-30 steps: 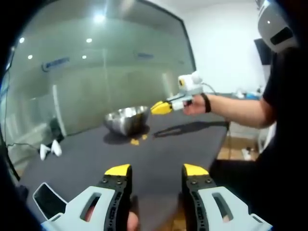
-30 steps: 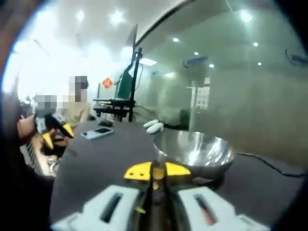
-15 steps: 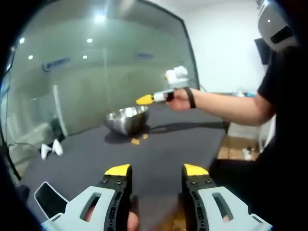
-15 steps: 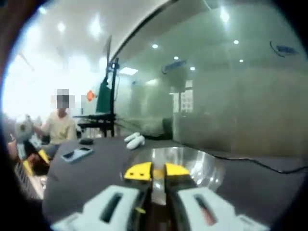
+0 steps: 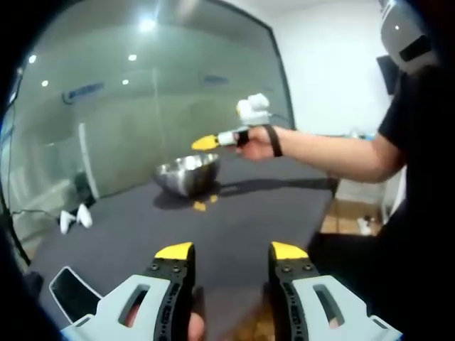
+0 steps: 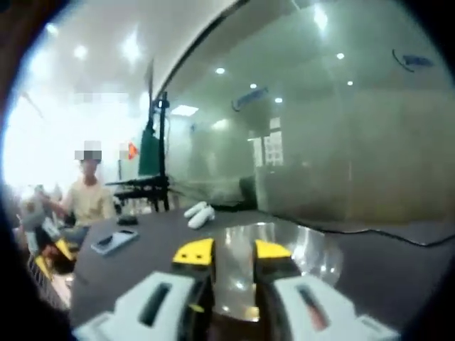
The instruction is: Pick up the QQ candy scattered on the table and place it into the stainless steel bowl on the table
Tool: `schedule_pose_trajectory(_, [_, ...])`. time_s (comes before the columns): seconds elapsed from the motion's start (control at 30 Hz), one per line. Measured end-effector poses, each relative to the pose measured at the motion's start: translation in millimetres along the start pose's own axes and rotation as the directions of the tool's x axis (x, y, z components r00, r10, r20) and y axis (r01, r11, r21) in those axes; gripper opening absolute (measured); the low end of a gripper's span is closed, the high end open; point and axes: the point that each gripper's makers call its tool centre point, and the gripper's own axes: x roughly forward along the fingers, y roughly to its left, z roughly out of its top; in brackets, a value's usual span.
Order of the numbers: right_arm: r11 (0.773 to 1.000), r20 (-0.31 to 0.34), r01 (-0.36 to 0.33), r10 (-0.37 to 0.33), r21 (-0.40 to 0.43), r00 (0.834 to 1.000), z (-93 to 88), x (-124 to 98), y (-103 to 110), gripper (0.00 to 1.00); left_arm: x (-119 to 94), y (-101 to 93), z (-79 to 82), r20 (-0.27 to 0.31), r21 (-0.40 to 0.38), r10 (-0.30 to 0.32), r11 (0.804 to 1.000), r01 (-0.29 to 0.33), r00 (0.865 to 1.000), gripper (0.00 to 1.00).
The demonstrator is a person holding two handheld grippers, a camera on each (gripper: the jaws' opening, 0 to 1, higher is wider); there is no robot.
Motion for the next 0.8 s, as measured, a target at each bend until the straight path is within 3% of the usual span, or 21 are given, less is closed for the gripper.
schedule_pose_trajectory(0.4, [1.0,-0.013,-0.005,0.005,0.0,1.0,-2.2,-1,-5,0.2,0,2.0,-1.3,-0.003,0.001,0.004,1.0,-0.004,1.0,0.43])
schedule_pose_trajectory(0.5, [0.998,-0.022,0.019,-0.02,-0.067,1.0,-1.6,-5,-6,0.2,-1,2.6,-0.9,-0.003,0.001,0.006,1.0,-0.006,1.0,0.43])
schedule_pose_trajectory(0.57, [0.998,-0.02,0.012,-0.013,-0.065,1.0,0.5,-9,-4,0.2,-1,3.0,-0.4,-0.001,0.001,0.007,1.0,-0.007,1.0,0.43])
schedule_pose_trajectory(0.7, [0.998,0.044,-0.043,0.041,0.043,0.998,15.4,-24,10,0.2,-2,4.3,-0.8,-0.002,0.002,0.007,1.0,-0.007,1.0,0.43])
schedule_pose_trajectory(0.8, [0.998,0.059,-0.047,0.044,0.044,0.997,20.2,-39,14,0.2,-2,3.9,-0.1,-0.001,0.004,0.005,1.0,-0.005,1.0,0.43])
